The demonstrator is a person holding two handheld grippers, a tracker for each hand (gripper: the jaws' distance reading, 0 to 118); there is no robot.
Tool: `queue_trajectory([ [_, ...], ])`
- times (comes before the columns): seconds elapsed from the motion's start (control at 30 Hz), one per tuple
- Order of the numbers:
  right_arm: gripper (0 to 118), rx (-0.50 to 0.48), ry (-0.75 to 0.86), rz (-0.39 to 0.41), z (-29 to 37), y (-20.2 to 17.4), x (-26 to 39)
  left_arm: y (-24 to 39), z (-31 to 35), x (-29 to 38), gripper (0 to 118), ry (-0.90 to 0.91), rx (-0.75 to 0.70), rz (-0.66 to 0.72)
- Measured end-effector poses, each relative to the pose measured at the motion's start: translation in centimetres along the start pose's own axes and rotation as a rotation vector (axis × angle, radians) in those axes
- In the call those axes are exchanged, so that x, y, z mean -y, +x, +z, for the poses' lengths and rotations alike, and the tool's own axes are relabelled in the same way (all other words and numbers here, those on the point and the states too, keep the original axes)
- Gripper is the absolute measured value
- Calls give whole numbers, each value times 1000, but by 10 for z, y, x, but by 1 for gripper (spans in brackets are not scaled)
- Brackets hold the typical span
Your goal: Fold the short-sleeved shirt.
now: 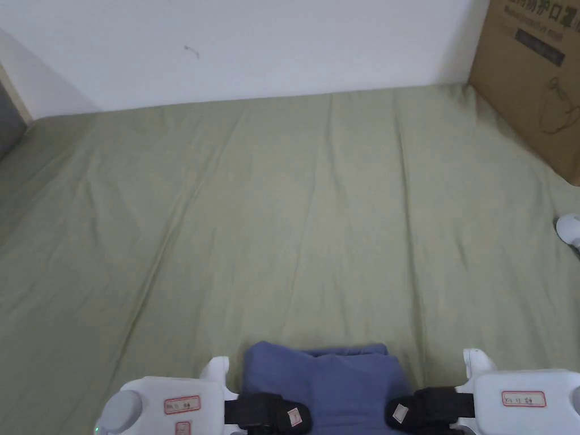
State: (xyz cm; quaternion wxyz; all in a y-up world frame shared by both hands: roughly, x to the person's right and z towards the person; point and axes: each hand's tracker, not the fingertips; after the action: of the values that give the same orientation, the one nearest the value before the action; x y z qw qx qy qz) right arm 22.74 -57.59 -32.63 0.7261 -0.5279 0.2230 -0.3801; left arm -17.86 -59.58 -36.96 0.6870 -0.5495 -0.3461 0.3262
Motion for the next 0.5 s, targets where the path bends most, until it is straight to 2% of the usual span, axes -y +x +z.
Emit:
queue_trajectory([
  [0.07,0,3,15,28,9,-17,2,22,22,-4,26,38,-75,-96],
  [0.17,0,-64,73,56,30,-48,4,33,78,-11,26,109,-198,-211],
  [0.37,0,-67,127,190,54,-101,7,-15,225,-39,26,218,-453,-169],
  [0.5,0,-18,118,210,52,-107,9,-46,295,-57,26,177,-720,-195],
])
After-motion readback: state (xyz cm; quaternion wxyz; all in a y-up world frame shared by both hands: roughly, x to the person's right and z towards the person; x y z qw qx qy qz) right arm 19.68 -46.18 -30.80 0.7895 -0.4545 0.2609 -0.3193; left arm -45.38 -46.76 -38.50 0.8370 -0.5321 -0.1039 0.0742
